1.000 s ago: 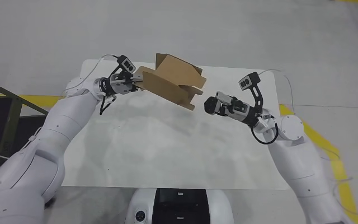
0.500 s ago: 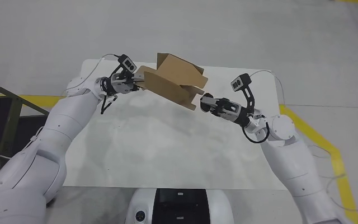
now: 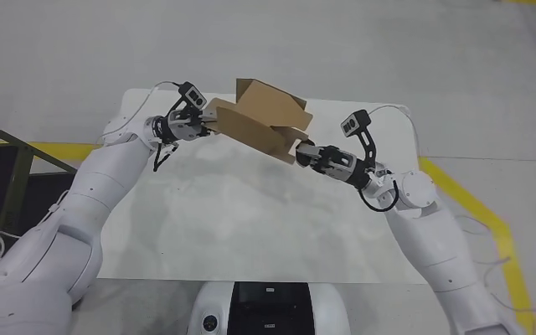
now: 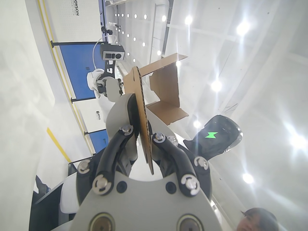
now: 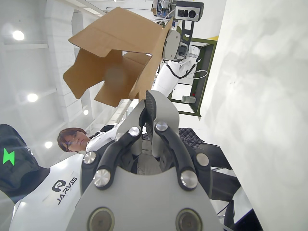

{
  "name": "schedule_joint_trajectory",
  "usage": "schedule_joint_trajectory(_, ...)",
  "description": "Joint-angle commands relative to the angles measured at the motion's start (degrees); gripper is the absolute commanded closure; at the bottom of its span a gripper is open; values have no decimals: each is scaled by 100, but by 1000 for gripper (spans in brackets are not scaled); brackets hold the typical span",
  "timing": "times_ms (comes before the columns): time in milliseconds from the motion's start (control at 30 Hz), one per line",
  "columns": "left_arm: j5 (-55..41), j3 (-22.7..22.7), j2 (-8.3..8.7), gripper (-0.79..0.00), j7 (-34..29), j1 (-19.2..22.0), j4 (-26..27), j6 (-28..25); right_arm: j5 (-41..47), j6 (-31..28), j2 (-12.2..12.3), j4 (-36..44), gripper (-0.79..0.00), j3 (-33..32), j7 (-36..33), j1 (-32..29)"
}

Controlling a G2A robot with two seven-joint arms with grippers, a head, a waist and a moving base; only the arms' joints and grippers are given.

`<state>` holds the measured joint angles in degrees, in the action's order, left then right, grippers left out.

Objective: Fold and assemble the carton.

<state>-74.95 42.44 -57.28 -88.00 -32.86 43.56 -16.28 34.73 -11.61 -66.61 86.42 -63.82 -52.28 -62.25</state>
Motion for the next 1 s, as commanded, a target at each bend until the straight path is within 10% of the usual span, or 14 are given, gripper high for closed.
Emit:
schedule_joint_trajectory(0, 1, 14, -8, 0, 0, -4, -11, 0, 17, 5, -6, -14, 0, 9, -9, -2)
schedule_joint_trajectory(967, 883, -127, -72, 0, 0, -16, 2, 0, -84, 35, -98, 293, 0, 89, 174, 51)
